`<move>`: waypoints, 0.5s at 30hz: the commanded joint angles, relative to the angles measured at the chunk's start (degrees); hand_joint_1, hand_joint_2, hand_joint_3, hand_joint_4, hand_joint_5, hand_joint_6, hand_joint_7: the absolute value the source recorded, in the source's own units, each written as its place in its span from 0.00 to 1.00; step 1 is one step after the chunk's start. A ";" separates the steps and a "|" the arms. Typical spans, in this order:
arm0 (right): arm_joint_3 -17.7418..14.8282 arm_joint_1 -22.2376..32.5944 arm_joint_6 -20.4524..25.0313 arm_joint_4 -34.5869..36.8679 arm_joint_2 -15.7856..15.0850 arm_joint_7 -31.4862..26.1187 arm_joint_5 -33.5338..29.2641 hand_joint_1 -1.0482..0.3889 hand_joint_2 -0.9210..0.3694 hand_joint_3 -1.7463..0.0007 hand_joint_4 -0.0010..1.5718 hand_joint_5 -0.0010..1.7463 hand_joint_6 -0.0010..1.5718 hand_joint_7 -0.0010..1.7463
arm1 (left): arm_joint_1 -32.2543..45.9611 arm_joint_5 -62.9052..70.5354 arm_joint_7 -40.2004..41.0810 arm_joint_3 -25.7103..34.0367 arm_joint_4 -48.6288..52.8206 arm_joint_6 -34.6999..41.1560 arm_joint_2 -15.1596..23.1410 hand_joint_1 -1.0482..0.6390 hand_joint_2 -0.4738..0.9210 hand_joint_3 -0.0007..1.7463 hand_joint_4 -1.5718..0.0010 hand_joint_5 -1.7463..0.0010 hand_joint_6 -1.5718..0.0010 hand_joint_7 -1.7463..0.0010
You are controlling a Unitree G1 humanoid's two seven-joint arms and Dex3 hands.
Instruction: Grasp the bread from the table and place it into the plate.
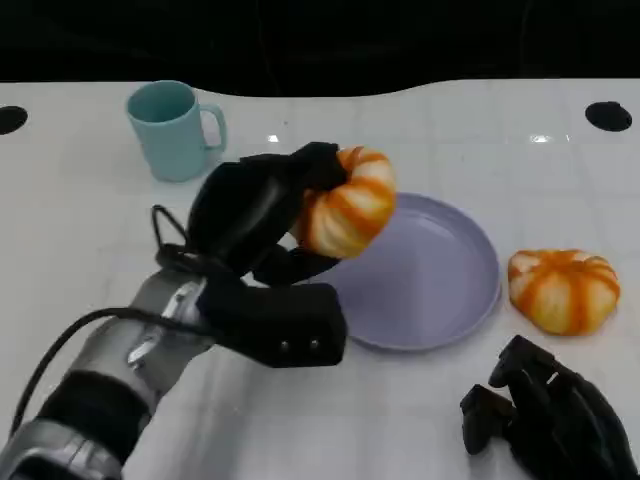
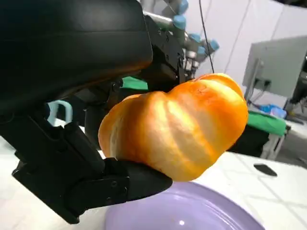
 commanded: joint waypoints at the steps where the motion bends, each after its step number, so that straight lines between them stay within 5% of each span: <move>1: -0.28 0.57 0.19 0.12 -0.69 -0.64 0.13 0.34 0.00 0.86 0.51 0.95 0.44 0.81 | -5.30 0.89 0.34 -1.92 6.81 -0.16 -2.29 0.46 0.68 0.62 0.43 0.00 0.56 0.00; 5: -0.05 0.73 0.12 -0.38 -0.61 -0.97 -0.07 0.34 0.00 0.86 0.51 0.96 0.44 0.81 | -8.35 0.50 -1.70 -3.34 11.73 -0.66 -4.02 0.45 0.72 0.61 0.44 0.00 0.55 0.04; 8: 0.08 0.85 0.08 -0.62 -0.53 -0.94 -0.02 0.34 0.00 0.86 0.50 0.96 0.44 0.81 | -9.95 0.05 -4.98 -4.15 14.31 -1.37 -4.57 0.43 0.80 0.44 0.52 0.07 0.51 0.47; 10: 0.11 0.86 0.11 -0.66 -0.49 -0.89 0.05 0.34 0.00 0.86 0.50 0.96 0.44 0.81 | -10.80 0.37 -7.13 -5.06 15.22 -1.81 -4.21 0.39 0.92 0.25 0.59 0.26 0.57 0.71; 12: 0.14 0.89 0.52 -0.88 -0.49 -1.06 0.14 0.33 0.00 0.86 0.50 0.96 0.45 0.81 | -11.26 0.77 -8.38 -5.77 15.58 -1.85 -3.87 0.34 0.98 0.15 0.68 0.43 0.66 0.84; 15: 0.08 0.87 0.70 -0.95 -0.50 -0.95 0.30 0.33 0.00 0.86 0.50 0.96 0.45 0.81 | -11.61 0.96 -11.08 -6.43 15.33 -0.80 -3.52 0.24 1.00 0.17 0.83 0.54 0.76 0.91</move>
